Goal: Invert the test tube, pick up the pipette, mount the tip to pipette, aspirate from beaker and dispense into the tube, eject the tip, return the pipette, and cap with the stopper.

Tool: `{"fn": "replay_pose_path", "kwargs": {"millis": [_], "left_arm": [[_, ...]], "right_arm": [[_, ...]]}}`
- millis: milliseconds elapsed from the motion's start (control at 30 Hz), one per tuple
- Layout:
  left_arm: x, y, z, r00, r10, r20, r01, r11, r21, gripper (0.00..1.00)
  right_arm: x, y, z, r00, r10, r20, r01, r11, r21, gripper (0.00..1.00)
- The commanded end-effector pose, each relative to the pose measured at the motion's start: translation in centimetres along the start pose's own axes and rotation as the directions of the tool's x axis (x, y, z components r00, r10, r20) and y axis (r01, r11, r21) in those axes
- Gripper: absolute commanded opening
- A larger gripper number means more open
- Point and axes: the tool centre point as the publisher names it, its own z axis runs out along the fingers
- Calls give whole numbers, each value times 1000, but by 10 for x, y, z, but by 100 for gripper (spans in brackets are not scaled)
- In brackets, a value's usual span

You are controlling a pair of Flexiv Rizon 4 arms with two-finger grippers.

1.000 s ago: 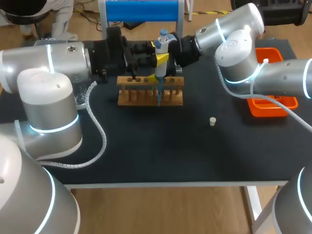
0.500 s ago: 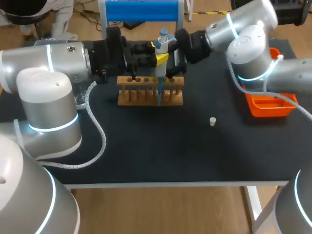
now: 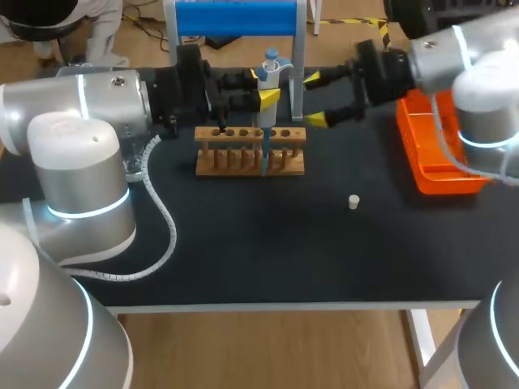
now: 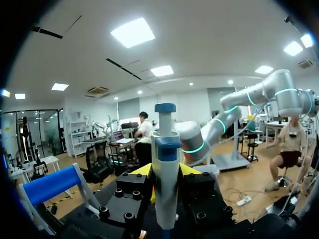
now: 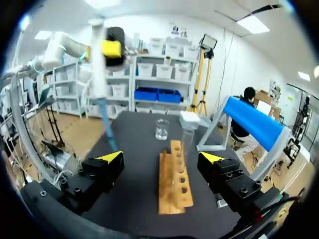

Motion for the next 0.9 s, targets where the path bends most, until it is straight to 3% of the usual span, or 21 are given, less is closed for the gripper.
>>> {"fn": "replay_pose_path", "kwargs": {"millis": [33,467,900], "left_arm": [[0,0,2,1000,1,5,-1,1000,1,0],[0,0,2,1000,1,5,-1,1000,1,0],[0,0,2,1000,1,5,-1,1000,1,0]], "right_arm": [[45,2,-46,1000,-5,24,7,997,-72,100],[83,31,-36,999,-40,-35,31,975,-221,100],[95,62,-11,997,33,-71,-54,944,-325,100]]}}
